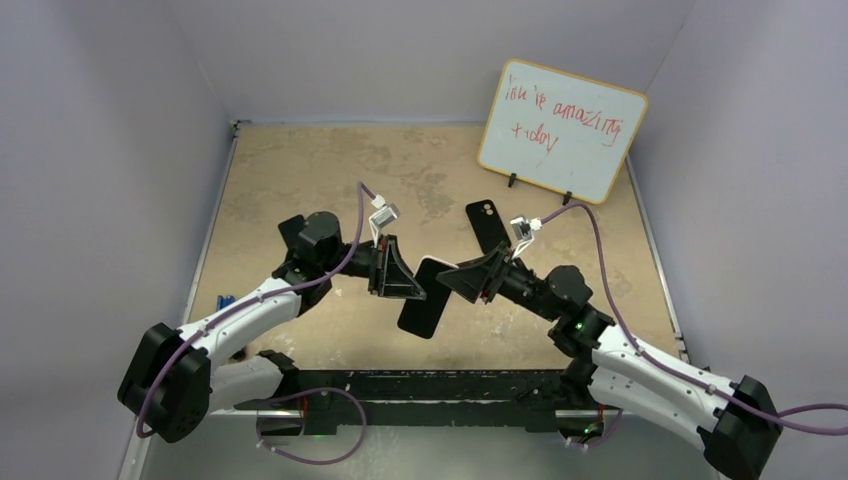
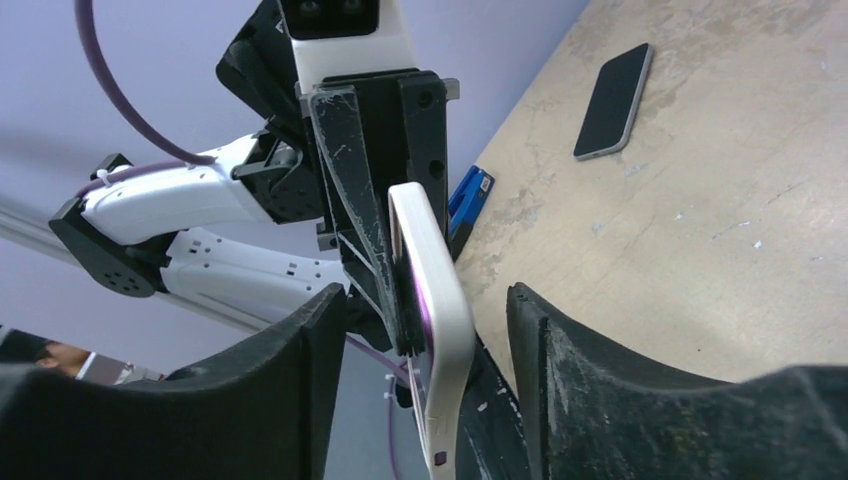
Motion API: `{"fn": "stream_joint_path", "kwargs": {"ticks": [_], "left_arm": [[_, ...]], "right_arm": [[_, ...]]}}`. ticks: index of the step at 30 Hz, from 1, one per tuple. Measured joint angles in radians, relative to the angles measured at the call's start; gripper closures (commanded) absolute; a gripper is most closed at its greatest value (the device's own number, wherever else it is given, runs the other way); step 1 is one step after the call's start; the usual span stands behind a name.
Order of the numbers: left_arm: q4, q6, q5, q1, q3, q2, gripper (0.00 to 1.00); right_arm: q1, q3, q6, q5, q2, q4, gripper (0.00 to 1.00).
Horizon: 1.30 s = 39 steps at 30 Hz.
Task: Put the phone into the phone case
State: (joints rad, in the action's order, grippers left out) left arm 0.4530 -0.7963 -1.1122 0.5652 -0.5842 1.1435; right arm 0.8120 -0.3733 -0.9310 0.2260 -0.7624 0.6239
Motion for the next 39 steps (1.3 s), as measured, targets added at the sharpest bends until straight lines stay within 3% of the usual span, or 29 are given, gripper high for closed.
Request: {"fn": "stream_joint_path", "kwargs": {"ticks": [4,10,15,20,22,27,36,38,39], "left_arm": [[-0.027,0.012,0.001,0.0,0.0,-0.005,1.0],[-0.059,0.034,0.0,0.0,-0.001,-0.023,1.0],[-0.076,0.041,0.001,0.0,-0.001,-0.024,1.0],[-0.083,0.042,0.003,0.0,-0.001,-0.024,1.0],[-0.084,0.042,0.006,0.0,-0.001,-0.024,1.0],[-0.134,0.082,0.026,0.0,-0.013,-0.024,1.0],[-0.425,0.253,0.129,0.006,-0.129,-0.017,1.0],[-0.456,0.277,0.142,0.007,-0.144,-0.006,1.0],[-0.465,0.285,0.145,0.007,-0.148,0.003,1.0]], "right_arm": [[0.0,-0.026,0.017,-0.024,0.047,-0.085,0.34],[0.0,-0.089,0.064,-0.027,0.065,-0.177,0.55],[-0.001,-0.092,0.083,-0.03,0.065,-0.224,0.47],[-0.001,-0.106,0.102,-0.029,0.06,-0.282,0.51],[-0.001,-0.116,0.108,-0.027,0.052,-0.297,0.58],[-0.001,-0.118,0.125,-0.025,0.047,-0.324,1.0],[-0.002,-0.151,0.245,-0.058,0.029,-0.361,1.0],[-0.002,-0.156,0.271,-0.07,0.023,-0.374,0.9],[-0.001,-0.156,0.278,-0.076,0.023,-0.381,0.81]]}}
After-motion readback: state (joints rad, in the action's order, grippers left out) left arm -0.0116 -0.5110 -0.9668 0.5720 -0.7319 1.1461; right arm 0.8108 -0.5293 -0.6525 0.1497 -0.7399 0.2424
